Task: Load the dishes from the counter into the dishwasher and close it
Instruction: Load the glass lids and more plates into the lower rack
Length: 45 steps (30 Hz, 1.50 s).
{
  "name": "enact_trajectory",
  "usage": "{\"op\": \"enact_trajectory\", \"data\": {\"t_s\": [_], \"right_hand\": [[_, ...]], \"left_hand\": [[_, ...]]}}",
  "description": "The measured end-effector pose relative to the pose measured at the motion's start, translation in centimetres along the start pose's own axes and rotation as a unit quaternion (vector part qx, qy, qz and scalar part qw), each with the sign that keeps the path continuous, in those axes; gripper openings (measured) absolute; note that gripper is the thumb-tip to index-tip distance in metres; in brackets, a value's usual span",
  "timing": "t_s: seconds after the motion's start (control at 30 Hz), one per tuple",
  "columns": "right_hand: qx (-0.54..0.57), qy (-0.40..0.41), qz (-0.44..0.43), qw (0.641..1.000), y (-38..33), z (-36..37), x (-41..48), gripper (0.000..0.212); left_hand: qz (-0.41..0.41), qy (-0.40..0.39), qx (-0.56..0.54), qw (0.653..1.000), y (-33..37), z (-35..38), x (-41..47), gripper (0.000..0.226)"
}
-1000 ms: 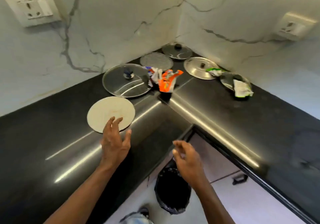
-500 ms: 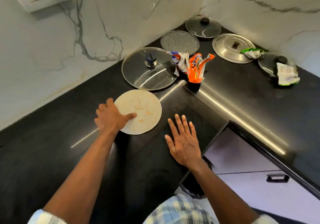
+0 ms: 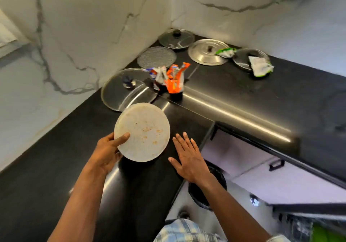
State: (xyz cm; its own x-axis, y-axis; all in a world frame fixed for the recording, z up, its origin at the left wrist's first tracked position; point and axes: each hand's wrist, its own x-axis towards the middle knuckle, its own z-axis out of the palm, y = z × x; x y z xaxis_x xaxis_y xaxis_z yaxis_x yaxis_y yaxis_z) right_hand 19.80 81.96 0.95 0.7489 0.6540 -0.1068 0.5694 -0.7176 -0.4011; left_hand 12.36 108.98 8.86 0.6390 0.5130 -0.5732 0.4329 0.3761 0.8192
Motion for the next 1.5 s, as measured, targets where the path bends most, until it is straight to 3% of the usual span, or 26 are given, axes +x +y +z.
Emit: {"op": "enact_trajectory", "data": {"t_s": [0.13,0.3,0.4,0.57,0.63,0.77,0.97,1.03,1.13,1.27,1.43,1.5], "right_hand": [[0.104,0.172,0.106,0.974,3.5,-0.5,-6.6,0.060],[0.155,0.203,0.275,0.927,10.5,0.7,-19.7,0.046],[0.197,0.204,0.404,0.870,13.4,2.3,-29.2,0.041],[0.273,0.212,0.581,0.737,16.4,5.2,-44.1,0.036],[0.308,0.198,0.627,0.687,17.1,6.6,-49.6,0.037],[0.369,0.179,0.660,0.629,18.2,9.7,-59.3,0.040],[0.396,0.194,0.678,0.588,20.9,12.8,-70.3,0.045],[0.400,0.200,0.690,0.568,22.1,13.8,-72.7,0.048],[0.405,0.201,0.702,0.550,24.5,15.7,-75.0,0.052],[0.386,0.182,0.713,0.557,29.9,21.3,-76.3,0.059],[0.331,0.172,0.740,0.560,38.4,29.5,-77.4,0.070],[0.296,0.163,0.754,0.563,41.2,32.8,-77.8,0.076]], "left_hand": [[0.055,-0.074,0.006,0.996,-1.0,5.5,-2.9,0.053],[0.049,-0.201,0.041,0.977,-5.6,15.4,-6.1,0.037],[0.031,-0.260,0.068,0.963,-10.2,21.6,-9.8,0.039],[-0.028,-0.359,0.146,0.921,-18.6,30.4,-18.5,0.023],[-0.051,-0.374,0.172,0.910,-22.2,33.1,-22.2,0.022],[-0.091,-0.362,0.219,0.902,-29.4,37.0,-29.1,0.020],[-0.110,-0.328,0.294,0.891,-38.8,42.6,-38.4,0.041],[-0.103,-0.329,0.322,0.882,-41.0,45.1,-40.7,0.034],[-0.070,-0.315,0.377,0.868,-44.1,48.9,-43.0,0.004],[0.018,-0.333,0.438,0.835,-50.7,55.4,-42.7,0.020],[0.037,-0.370,0.423,0.826,-62.1,66.5,-40.4,0.016],[0.079,-0.391,0.451,0.798,-67.2,71.5,-38.8,0.014]]}}
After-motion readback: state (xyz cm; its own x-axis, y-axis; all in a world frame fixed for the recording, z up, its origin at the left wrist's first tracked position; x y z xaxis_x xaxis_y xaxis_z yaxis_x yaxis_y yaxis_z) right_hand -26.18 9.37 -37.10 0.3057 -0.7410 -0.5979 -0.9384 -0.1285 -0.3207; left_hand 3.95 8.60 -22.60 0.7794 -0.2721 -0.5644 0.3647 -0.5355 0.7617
